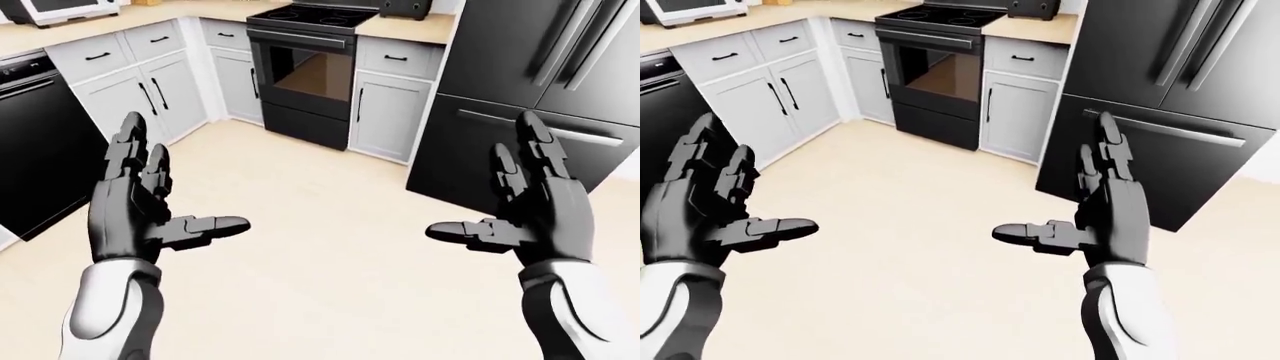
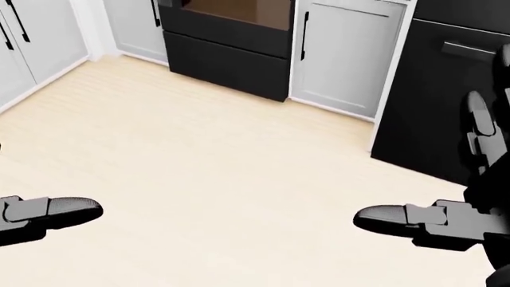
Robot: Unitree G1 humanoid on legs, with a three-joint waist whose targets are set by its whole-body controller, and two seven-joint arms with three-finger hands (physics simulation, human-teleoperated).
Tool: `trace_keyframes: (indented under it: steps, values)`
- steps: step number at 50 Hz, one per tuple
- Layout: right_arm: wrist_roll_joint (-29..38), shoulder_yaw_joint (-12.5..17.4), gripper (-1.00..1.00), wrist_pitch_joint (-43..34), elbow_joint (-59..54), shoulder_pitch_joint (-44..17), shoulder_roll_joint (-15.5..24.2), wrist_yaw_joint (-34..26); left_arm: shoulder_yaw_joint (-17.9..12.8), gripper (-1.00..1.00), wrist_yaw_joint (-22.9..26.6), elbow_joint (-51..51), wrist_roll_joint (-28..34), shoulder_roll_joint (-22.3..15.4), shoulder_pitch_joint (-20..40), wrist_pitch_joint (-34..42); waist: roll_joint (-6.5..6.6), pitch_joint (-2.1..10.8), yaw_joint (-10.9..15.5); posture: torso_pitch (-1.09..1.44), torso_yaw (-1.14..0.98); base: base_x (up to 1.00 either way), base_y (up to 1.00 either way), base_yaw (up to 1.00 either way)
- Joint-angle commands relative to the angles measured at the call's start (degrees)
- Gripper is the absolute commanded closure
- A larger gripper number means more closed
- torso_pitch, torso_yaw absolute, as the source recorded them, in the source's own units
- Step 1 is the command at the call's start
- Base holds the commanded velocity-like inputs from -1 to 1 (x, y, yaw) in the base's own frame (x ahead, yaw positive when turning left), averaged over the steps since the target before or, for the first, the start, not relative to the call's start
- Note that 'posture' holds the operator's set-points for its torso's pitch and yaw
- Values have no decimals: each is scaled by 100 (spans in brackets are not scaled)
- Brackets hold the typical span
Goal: Navigate to the stove.
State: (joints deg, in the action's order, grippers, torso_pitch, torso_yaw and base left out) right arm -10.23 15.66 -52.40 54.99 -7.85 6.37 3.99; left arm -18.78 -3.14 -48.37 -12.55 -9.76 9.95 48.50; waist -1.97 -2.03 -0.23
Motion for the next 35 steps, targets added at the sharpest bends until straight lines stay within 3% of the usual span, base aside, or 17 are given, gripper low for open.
trace_keyframes:
  steps: [1,5,8,9,10,11,14,17,21,22,23,26,30,32,33,34,35]
  values:
    - [-56,-32,-100,182,199,-136,27,-41,-96,-100,-36,-213,38,-75,130,-202,26,59,22,0,0,18,0,0]
    - [-57,-37,-100,173,196,-146,34,-32,-73,-100,-23,-157,57,-72,130,-265,319,-19,-13,0,0,18,0,0]
    - [-60,-44,-100,164,215,-145,32,-27,-85,-100,-29,-205,46,-76,131,-215,757,75,-29,0,0,18,0,0]
    - [-54,-54,-100,169,214,-137,28,-24,-73,-100,-23,-183,60,-72,117,-250,536,57,44,0,0,18,0,0]
    - [-50,-57,-100,167,215,-136,29,-22,-67,-100,-20,-174,66,-70,110,-262,633,47,-1,0,0,18,0,0]
    - [-50,-54,-100,184,197,-133,27,-28,-74,-100,-20,-180,63,-71,118,-254,605,48,46,0,0,19,0,0]
    - [-15,-106,-100,275,148,-88,16,-41,-78,-100,-27,-185,63,-67,123,-248,468,85,72,0,0,18,0,0]
    - [-27,-71,-100,248,162,-103,16,-54,-52,-100,-30,-188,83,-54,104,-264,281,33,95,0,0,18,0,0]
    - [-31,-61,-100,266,154,-89,2,-58,-59,-100,-21,-191,88,-45,95,-265,-222,97,107,0,0,18,0,0]
    - [-41,-54,-100,231,178,-102,5,-53,-63,-100,-19,-190,86,-45,95,-266,13,86,49,0,0,17,0,0]
    - [-50,-44,-100,203,200,-111,8,-48,-70,-100,-22,-218,77,-46,96,-235,-95,80,86,0,0,18,0,0]
    - [-35,-62,-100,242,179,-86,5,-50,-70,-100,-12,-198,84,-44,86,-265,-12,85,33,0,0,18,0,0]
    - [-74,-38,-100,108,281,-151,18,-27,-95,-100,-8,-227,60,-50,89,-224,231,-9,-1,0,0,18,0,0]
    - [-47,-83,-100,153,261,-119,13,-21,-98,-100,-3,-235,59,-50,77,-221,451,12,-30,0,0,18,0,0]
    - [-31,-88,-100,230,210,-83,4,-39,-95,-100,2,-223,61,-49,75,-236,635,83,-42,0,0,19,0,0]
    - [-22,-94,-100,265,181,-59,-5,-49,-92,-100,8,-195,68,-49,75,-266,677,149,-65,0,0,19,0,0]
    - [6,-122,-100,301,151,-37,-10,-50,-83,-100,8,-193,77,-50,72,-269,577,64,31,0,0,17,0,0]
